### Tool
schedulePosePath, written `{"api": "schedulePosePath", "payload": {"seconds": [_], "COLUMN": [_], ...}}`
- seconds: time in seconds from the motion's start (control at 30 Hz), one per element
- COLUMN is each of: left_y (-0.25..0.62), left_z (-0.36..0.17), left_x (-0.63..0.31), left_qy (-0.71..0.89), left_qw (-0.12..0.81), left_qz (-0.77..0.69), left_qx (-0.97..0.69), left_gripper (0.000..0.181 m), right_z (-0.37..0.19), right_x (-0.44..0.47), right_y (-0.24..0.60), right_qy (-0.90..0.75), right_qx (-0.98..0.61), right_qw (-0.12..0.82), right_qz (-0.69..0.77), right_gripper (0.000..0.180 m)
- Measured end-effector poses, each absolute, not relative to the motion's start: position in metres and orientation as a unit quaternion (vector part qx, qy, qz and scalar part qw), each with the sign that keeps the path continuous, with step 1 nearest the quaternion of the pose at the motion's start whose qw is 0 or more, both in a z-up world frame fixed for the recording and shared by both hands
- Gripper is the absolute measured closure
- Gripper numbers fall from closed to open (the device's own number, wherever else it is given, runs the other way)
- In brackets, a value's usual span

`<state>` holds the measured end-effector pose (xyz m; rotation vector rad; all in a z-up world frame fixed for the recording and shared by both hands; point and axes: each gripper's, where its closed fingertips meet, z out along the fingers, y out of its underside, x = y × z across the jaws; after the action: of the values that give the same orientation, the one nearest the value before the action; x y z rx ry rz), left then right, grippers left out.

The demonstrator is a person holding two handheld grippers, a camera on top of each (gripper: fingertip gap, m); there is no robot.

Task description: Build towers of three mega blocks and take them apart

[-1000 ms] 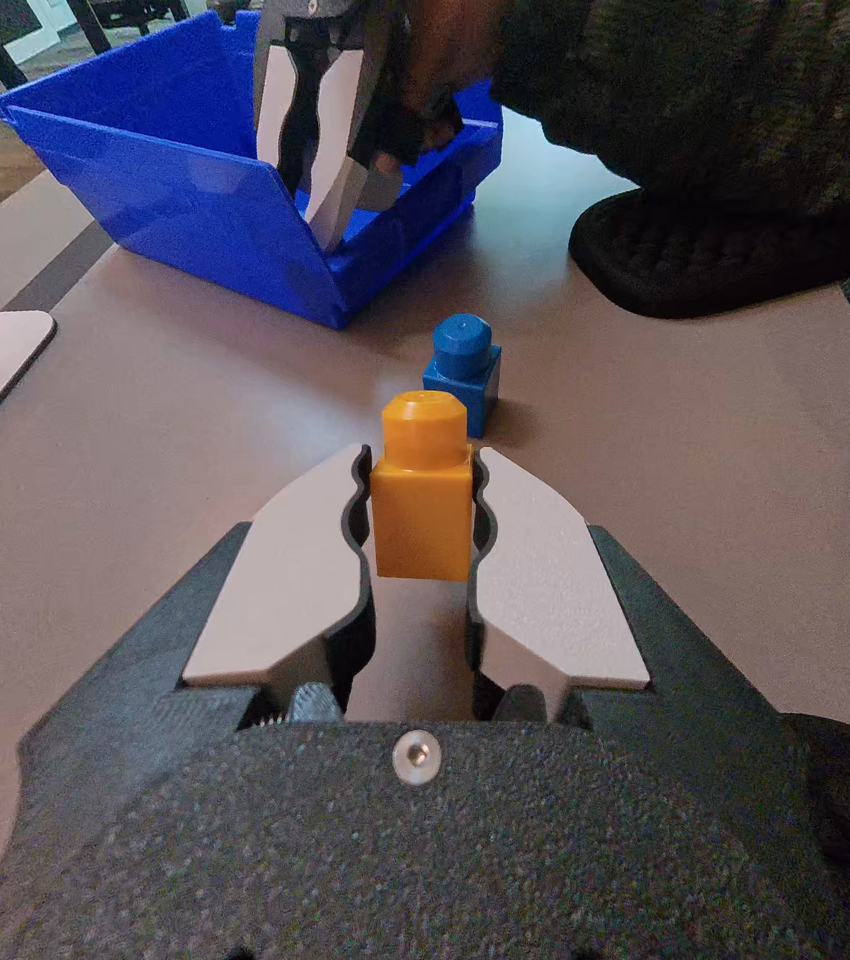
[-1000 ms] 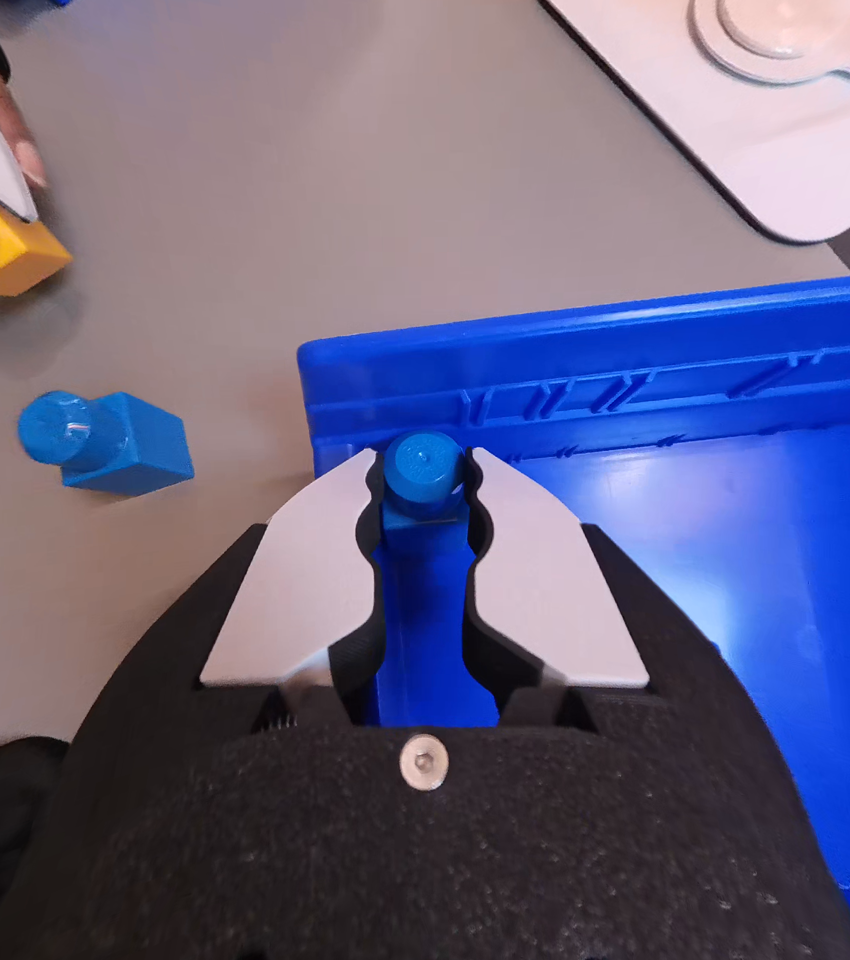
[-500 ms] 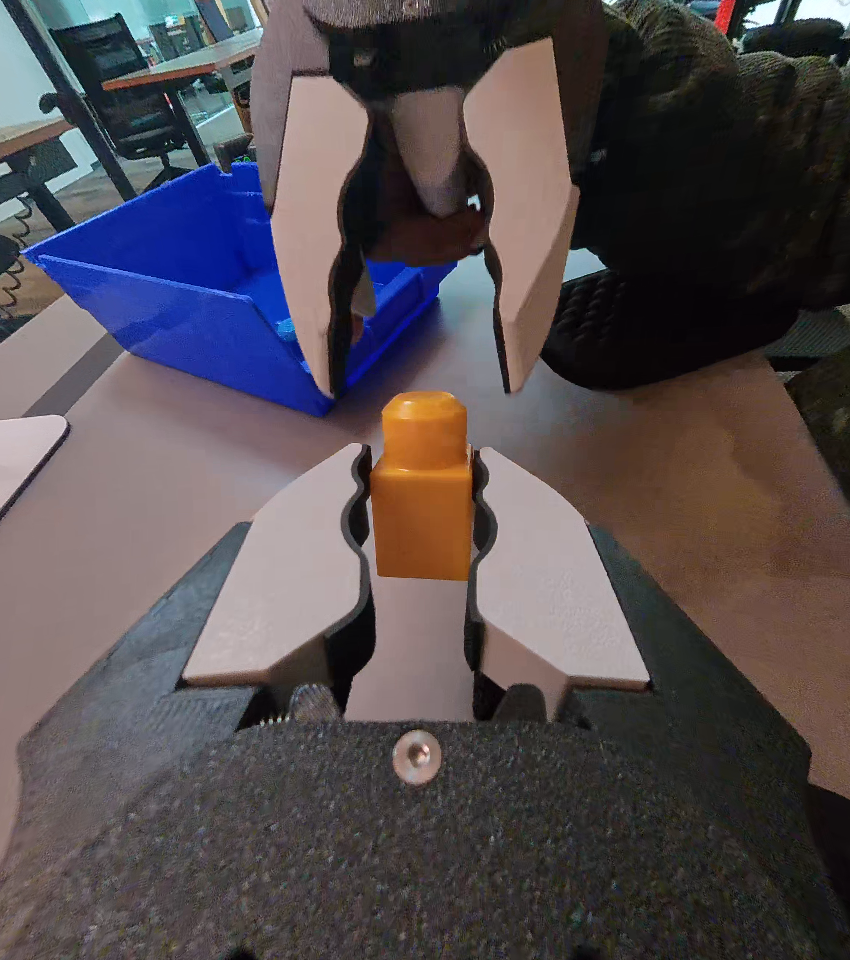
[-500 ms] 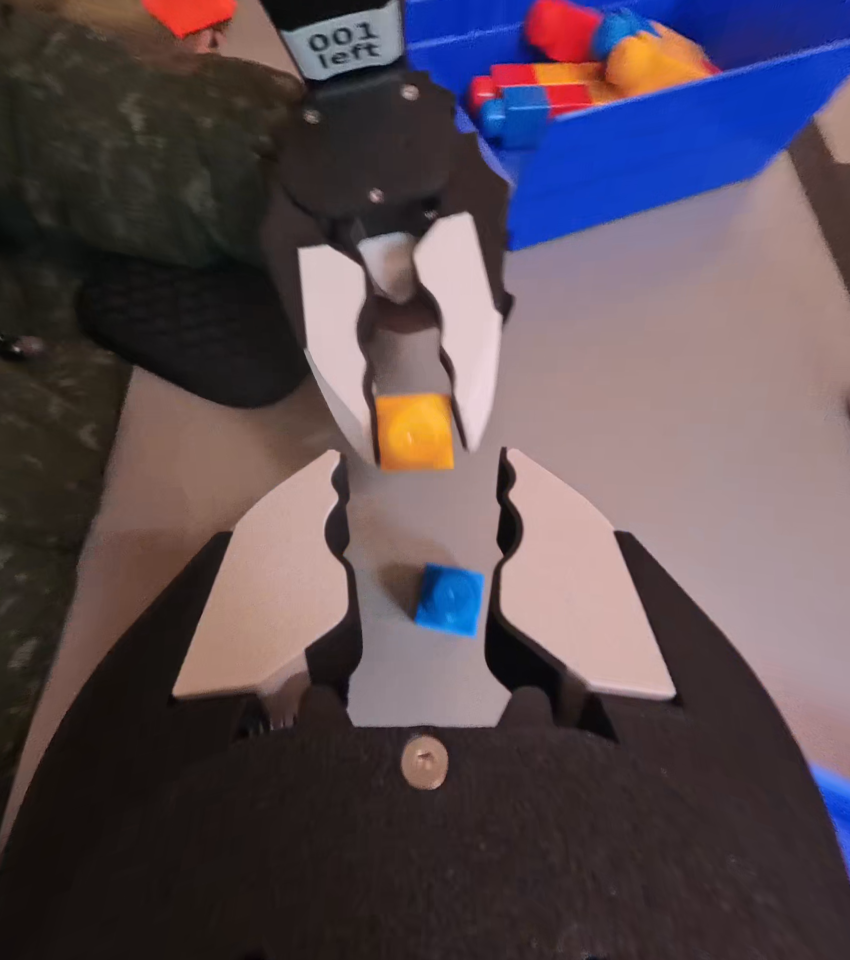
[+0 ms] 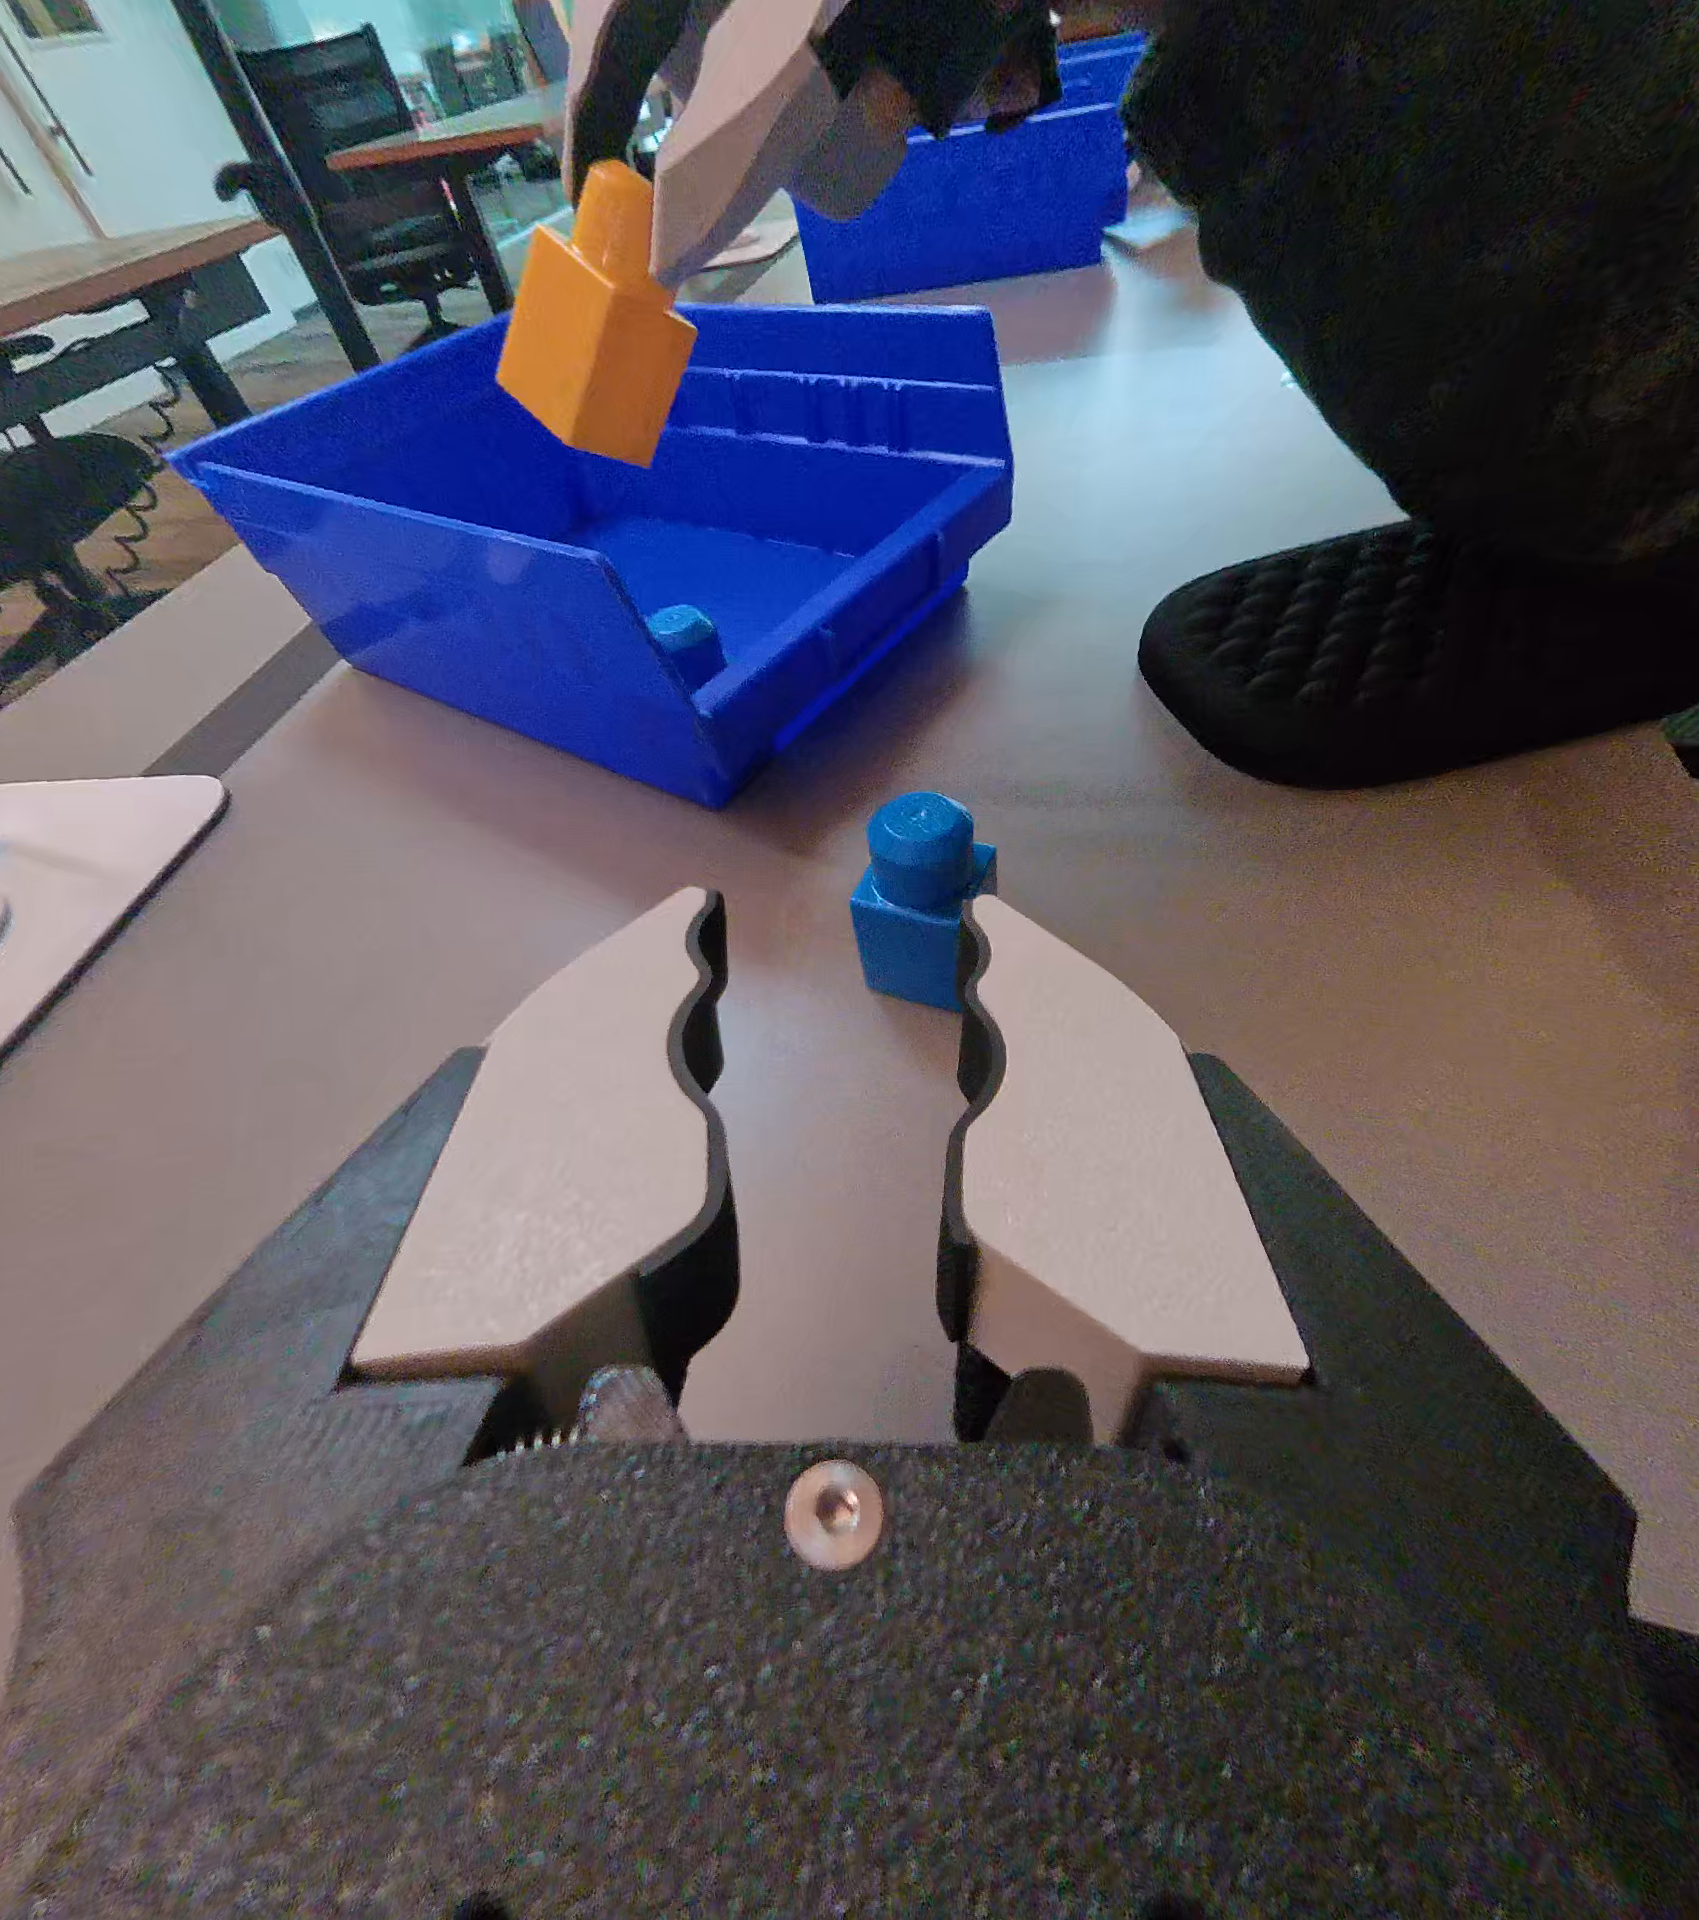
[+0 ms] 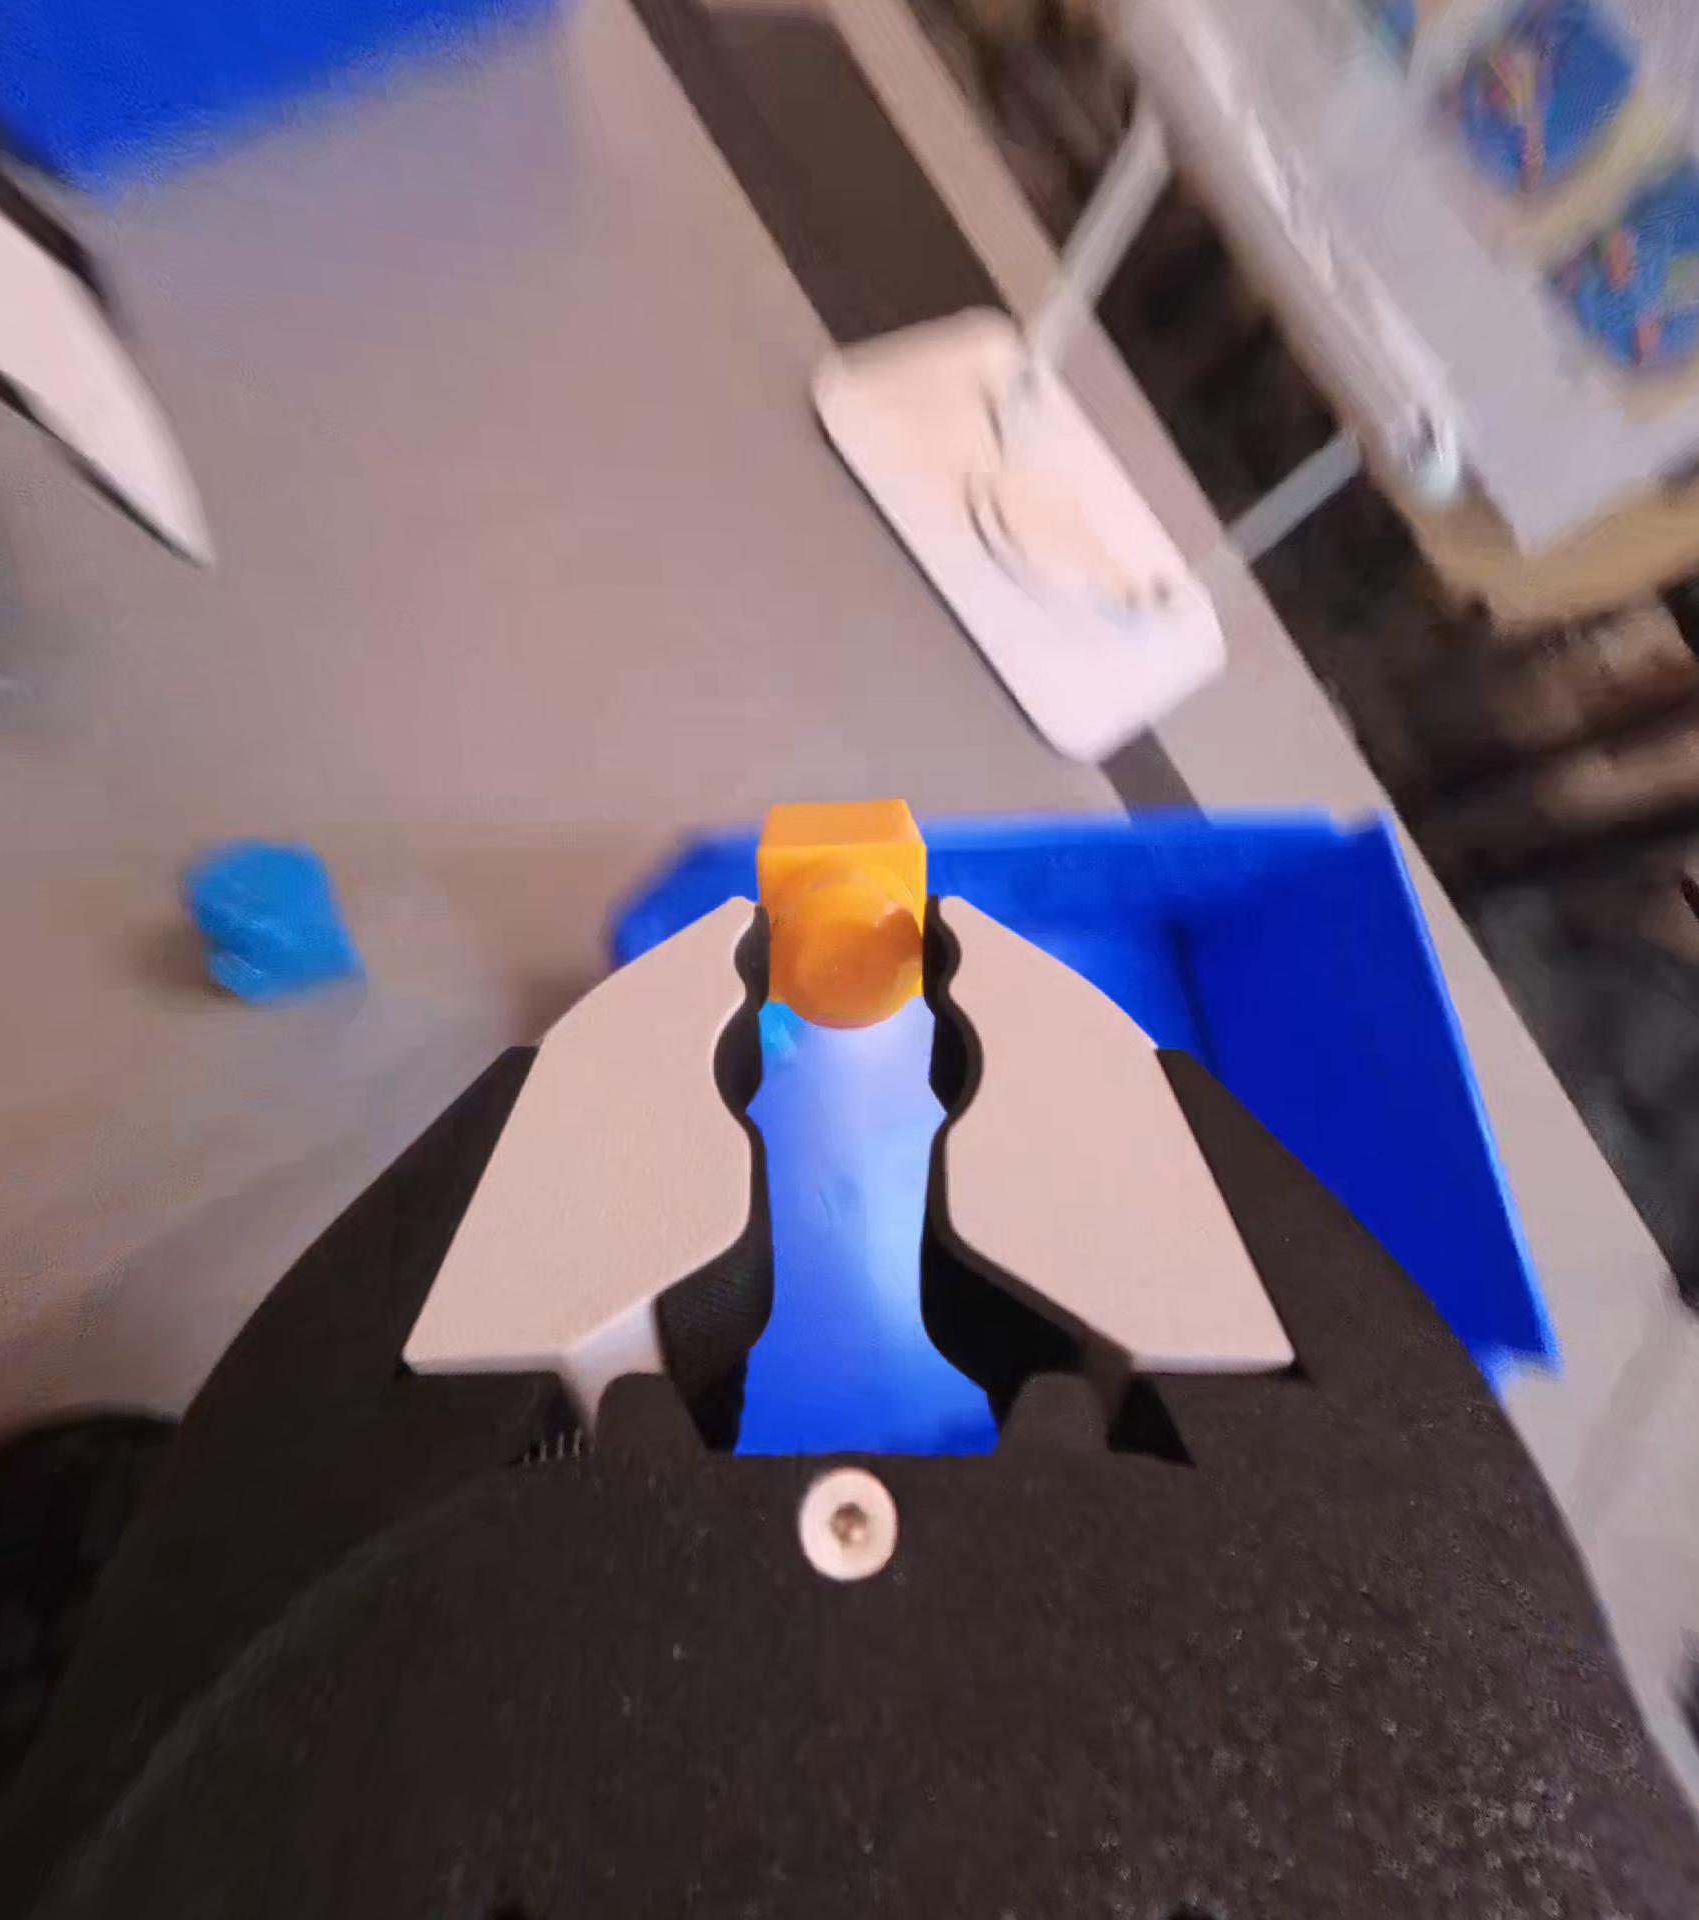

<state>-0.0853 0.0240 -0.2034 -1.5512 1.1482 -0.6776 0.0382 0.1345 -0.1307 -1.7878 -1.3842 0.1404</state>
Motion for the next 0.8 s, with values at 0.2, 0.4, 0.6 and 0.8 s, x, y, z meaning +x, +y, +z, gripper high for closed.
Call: {"api": "schedulePosePath", "payload": {"seconds": [0.2, 0.4, 0.6, 0.8], "left_y": [0.020, 0.020, 0.020, 0.029], "left_z": [-0.219, -0.216, -0.218, -0.219], "left_x": [-0.081, -0.082, -0.082, -0.089], "left_qy": [0.504, 0.502, 0.507, 0.493], "left_qw": [0.497, 0.502, 0.501, 0.515], "left_qz": [-0.272, -0.273, -0.270, -0.255], "left_qx": [-0.652, -0.649, -0.648, -0.653], "left_gripper": [0.142, 0.145, 0.145, 0.150], "right_z": [-0.211, -0.243, -0.221, -0.195], "right_x": [0.081, 0.071, 0.056, -0.021], "right_y": [0.135, 0.139, 0.149, 0.054], "right_qy": [-0.574, -0.582, -0.568, -0.692], "right_qx": [-0.787, -0.791, -0.777, -0.654], "right_qw": [0.224, 0.176, 0.256, 0.255], "right_qz": [0.033, 0.067, 0.086, 0.168], "right_gripper": [0.151, 0.151, 0.133, 0.123]}}
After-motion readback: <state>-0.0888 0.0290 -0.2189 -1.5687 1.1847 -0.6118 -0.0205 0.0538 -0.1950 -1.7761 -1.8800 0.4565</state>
